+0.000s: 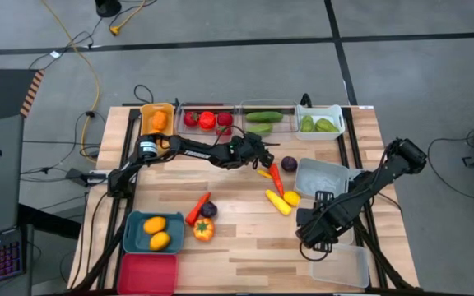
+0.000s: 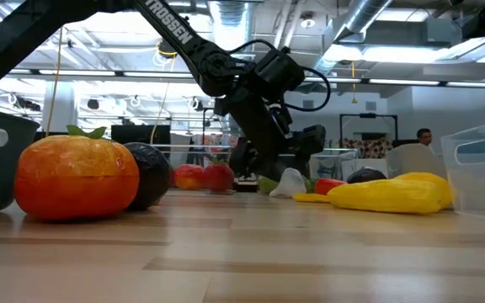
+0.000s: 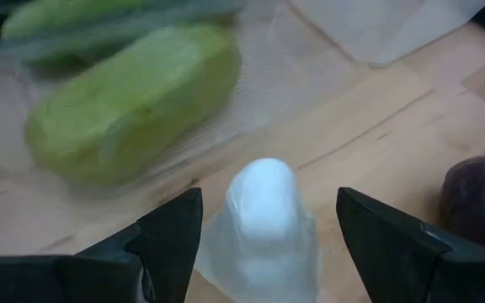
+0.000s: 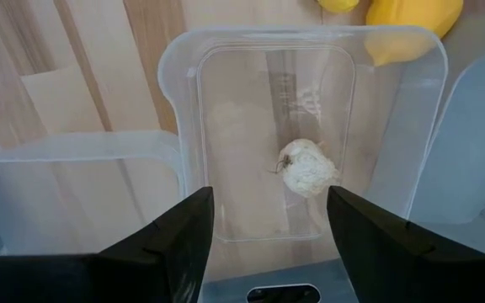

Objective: Sort produce into baskets
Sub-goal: Put the garlic into the top white transparent bin

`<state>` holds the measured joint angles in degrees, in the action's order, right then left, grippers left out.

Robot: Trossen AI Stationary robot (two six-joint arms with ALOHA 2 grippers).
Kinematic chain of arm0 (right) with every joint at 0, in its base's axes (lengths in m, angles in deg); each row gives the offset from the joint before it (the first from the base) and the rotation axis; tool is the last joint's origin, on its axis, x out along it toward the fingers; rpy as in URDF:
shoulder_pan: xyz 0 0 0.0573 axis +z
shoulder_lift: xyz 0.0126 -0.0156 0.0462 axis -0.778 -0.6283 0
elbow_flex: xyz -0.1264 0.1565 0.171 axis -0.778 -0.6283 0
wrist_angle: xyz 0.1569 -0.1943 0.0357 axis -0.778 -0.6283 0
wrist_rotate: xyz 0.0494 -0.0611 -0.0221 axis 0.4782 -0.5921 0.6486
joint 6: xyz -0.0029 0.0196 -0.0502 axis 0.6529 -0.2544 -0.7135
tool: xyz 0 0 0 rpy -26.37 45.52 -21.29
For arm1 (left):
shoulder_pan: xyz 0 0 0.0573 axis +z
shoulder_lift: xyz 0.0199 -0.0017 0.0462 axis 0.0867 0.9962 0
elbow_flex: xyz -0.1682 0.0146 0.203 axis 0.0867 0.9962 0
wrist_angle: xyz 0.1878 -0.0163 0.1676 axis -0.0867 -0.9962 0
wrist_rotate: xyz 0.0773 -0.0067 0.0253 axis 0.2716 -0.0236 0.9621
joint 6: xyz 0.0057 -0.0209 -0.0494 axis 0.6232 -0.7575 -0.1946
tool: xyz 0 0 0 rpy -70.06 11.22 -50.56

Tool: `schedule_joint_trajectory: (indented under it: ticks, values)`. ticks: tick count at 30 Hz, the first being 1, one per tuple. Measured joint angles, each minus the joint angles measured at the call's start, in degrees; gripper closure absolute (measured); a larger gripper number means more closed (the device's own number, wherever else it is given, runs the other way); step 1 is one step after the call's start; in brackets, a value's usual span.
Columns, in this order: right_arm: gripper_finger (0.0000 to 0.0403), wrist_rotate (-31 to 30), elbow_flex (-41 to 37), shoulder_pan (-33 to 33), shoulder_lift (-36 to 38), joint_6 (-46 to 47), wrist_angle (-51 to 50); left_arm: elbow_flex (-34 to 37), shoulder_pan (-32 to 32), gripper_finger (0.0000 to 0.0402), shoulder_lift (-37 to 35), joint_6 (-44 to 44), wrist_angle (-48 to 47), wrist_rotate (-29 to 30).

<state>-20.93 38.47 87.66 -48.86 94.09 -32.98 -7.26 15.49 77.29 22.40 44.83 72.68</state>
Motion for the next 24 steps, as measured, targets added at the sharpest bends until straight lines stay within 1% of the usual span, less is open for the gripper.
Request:
schedule_joint_trajectory:
  ticks: [3, 10, 13, 20, 24]
  values:
    - [0.0143, 0.00, 0.00, 0.00, 0.00, 0.00, 0.03, 0.00, 0.27, 0.0141, 0.06, -0.96, -0.76, -1.40]
    - [0.0143, 0.00, 0.00, 0.00, 0.00, 0.00, 0.04, 0.02, 0.32, 0.0147, 0.09, -0.68, -1.31, -0.77]
    - [0.0143, 0.00, 0.00, 0.01, 0.00, 0.00, 0.04, 0.04, 0.32, 0.0169, 0.09, -0.80, -2.80, -0.85]
    - [0.0143, 0.00, 0.00, 0.00, 0.00, -0.02, 0.06, 0.02, 0.40, 0.0239, 0.09, -0.80, -2.71, -0.78]
    - [0.0143, 0.01, 0.00, 0.00, 0.00, -0.71, 0.03, 0.02, 0.39, 0.0256, 0.05, -0.80, -2.68, -0.81]
